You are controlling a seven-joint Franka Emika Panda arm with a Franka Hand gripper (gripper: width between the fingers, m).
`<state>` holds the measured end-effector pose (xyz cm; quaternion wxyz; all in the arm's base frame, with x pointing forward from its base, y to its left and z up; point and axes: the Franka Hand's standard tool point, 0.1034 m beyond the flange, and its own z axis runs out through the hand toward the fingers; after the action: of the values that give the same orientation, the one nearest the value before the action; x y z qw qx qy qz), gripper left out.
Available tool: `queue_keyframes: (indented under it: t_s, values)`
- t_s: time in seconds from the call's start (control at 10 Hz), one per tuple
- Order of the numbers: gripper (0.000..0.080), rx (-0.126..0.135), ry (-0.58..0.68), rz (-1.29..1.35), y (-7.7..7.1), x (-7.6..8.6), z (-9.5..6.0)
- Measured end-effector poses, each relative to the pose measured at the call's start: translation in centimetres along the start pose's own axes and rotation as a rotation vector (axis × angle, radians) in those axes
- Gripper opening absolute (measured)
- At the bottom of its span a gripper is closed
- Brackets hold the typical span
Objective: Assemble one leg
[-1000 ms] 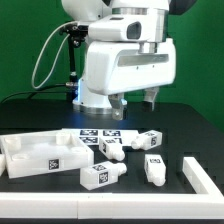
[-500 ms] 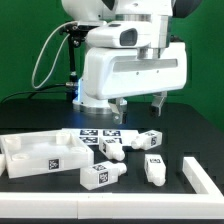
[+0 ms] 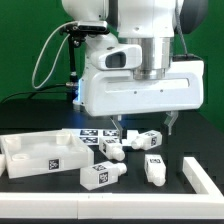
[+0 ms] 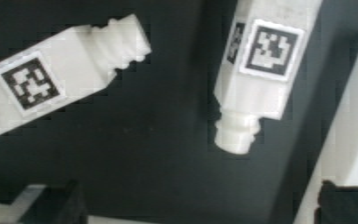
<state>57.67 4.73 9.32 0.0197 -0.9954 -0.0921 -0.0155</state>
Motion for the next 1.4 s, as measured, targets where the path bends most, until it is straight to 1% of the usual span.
queue_keyframes:
  t_s: [0.2, 0.3, 0.4, 0.5, 0.7, 0.8, 0.9, 1.0, 1.1, 1.2, 1.3, 1.4]
  values:
    - [0.0649, 0.001, -0.002, 0.0, 0.0, -0.1, 0.3]
    - [0.0649, -0.002, 0.026, -0.004, -0.4, -0.4, 1.5]
    - [0.0649, 0.0, 0.026, 0.013, -1.1, -1.1, 3.1]
    - [0.0649, 0.004, 0.019, 0.018, -1.9, -1.5, 4.2]
    - [0.0649, 0.013, 0.007, 0.039, -2.5, -2.0, 5.4]
    - [0.0649, 0.015, 0.0, 0.052, -3.3, -2.0, 6.1]
    - [0.0649, 0.016, 0.009, 0.046, -3.9, -1.8, 6.6]
    - [0.0649, 0.013, 0.043, 0.031, -3.9, -1.5, 6.8]
    - [0.0521, 0.013, 0.038, 0.032, -3.9, -1.6, 6.8]
    - [0.0521, 0.013, 0.039, 0.031, -3.9, -1.6, 6.8]
    - [0.0383, 0.013, 0.039, 0.031, -3.9, -1.6, 6.8]
    - [0.0276, 0.013, 0.041, 0.031, -3.9, -1.5, 6.8]
